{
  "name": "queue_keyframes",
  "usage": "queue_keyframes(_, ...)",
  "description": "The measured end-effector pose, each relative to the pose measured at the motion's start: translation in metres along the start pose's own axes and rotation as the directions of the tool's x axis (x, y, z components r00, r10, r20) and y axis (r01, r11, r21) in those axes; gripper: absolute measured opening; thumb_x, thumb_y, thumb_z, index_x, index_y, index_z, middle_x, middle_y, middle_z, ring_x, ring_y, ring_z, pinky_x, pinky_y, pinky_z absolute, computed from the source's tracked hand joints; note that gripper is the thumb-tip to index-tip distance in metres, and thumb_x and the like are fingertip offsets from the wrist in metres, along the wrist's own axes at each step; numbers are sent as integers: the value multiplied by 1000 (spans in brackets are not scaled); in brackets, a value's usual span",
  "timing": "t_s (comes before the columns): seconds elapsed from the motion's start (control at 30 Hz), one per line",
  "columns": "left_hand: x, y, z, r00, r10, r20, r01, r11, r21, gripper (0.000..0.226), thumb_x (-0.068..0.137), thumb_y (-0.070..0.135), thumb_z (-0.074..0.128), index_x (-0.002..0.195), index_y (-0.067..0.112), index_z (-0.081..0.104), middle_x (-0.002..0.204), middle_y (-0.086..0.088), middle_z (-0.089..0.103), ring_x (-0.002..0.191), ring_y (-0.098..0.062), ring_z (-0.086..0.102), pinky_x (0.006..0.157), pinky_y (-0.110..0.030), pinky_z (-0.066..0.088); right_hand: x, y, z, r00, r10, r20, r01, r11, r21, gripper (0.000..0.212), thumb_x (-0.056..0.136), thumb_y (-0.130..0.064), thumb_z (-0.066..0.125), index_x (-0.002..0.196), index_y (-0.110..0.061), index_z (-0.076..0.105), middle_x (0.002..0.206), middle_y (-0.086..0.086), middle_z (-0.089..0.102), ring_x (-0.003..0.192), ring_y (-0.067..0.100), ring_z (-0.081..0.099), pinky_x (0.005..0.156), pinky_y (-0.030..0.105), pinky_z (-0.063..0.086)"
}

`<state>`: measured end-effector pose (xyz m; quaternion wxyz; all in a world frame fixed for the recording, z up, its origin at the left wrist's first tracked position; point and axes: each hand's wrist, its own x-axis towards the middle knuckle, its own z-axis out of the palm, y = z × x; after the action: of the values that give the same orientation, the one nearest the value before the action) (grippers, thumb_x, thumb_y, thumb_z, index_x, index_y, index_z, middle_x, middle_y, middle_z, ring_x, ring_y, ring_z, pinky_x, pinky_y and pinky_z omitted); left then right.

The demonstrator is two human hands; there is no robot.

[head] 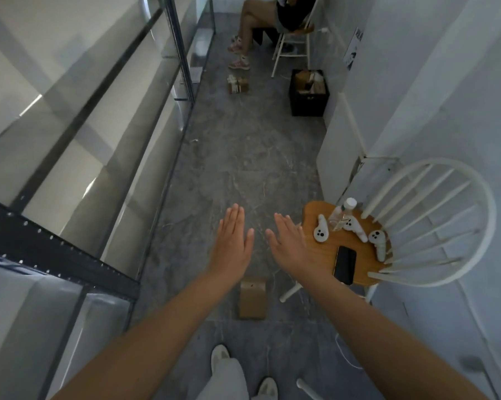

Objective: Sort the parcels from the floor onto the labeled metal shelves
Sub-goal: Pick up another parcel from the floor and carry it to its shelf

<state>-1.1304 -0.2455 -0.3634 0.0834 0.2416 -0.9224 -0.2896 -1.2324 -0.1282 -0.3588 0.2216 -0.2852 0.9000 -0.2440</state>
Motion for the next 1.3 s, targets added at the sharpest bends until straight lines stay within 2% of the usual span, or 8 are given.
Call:
queue_keyframes(0.13, 19, -15, -2, 1000, 15, 18, -15, 1000, -14, 60, 109, 32, 26, 159, 7, 3, 169, -6, -3, 152, -8, -11, 121, -23, -13, 17, -7, 6, 999, 38, -17, -38, 999, 1, 57, 108, -36, 29, 159, -13, 17, 168, 2, 17, 156, 16, 3, 124, 41, -2)
queue_keyframes(0.3, 47, -31, -9, 1000, 27, 16, -27, 999, -41, 60, 108, 30, 28, 159, 6, 6, 169, -7, 0, 155, -15, -7, 123, -25, -10, 39, -20, 14, 997, 75, -19, -75, 997, -6, 57, 108, -35, 29, 159, -13, 18, 167, 1, 17, 156, 16, 3, 124, 40, -2)
queue_keyframes(0.43, 61, -48, -9, 999, 36, 41, -33, 998, -62, 60, 109, 30, 28, 159, 7, 7, 169, -6, 1, 155, -14, -7, 124, -27, -9, 58, -29, 26, 995, 102, -18, -102, 994, -24, 57, 108, -35, 30, 159, -13, 18, 167, 2, 19, 156, 17, 5, 124, 41, 0)
queue_keyframes(0.63, 74, -81, 0, 995, 5, 100, 3, 997, -78, 59, 109, 29, 29, 159, 5, 8, 169, -8, 2, 155, -16, -5, 125, -30, -6, 81, -35, 46, 991, 130, 30, -130, 991, 16, 58, 108, -36, 30, 159, -11, 17, 167, 4, 17, 156, 18, 3, 124, 42, -1)
queue_keyframes(0.83, 90, -103, 27, 995, -29, 94, 38, 995, -89, 59, 108, 29, 28, 159, 7, 8, 169, -6, 1, 147, -4, -14, 121, -23, -10, 107, -17, 65, 989, 141, 37, -141, 990, -10, 57, 108, -35, 30, 159, -13, 18, 168, 2, 16, 156, 16, 2, 126, 42, -3)
queue_keyframes(1.0, 83, -125, 80, 974, -170, 151, 187, 977, -104, 59, 108, 31, 26, 160, 9, 7, 169, -3, 0, 149, -4, -11, 123, -24, -7, 128, 24, 90, 981, 156, 115, -156, 988, -12, 56, 108, -33, 28, 159, -11, 16, 168, 4, 14, 156, 17, -2, 125, 39, -5)
queue_keyframes(1.17, 59, -157, 145, 877, -416, 240, 447, 890, -91, 59, 108, 30, 30, 159, 7, 10, 169, -7, 5, 156, -16, 1, 124, -26, -1, 134, 79, 126, 958, 168, 230, -175, 984, 11, 55, 109, -29, 30, 159, -10, 18, 168, 5, 13, 156, 17, -4, 124, 34, -5)
queue_keyframes(1.3, 56, -178, 197, 831, -483, 275, 518, 852, -70, 58, 108, 28, 31, 159, 7, 13, 169, -6, 7, 156, -17, 4, 125, -28, 2, 143, 134, 169, 938, 179, 298, -166, 984, -68, 55, 109, -29, 30, 159, -11, 16, 168, 5, 11, 156, 16, -4, 124, 32, -7)
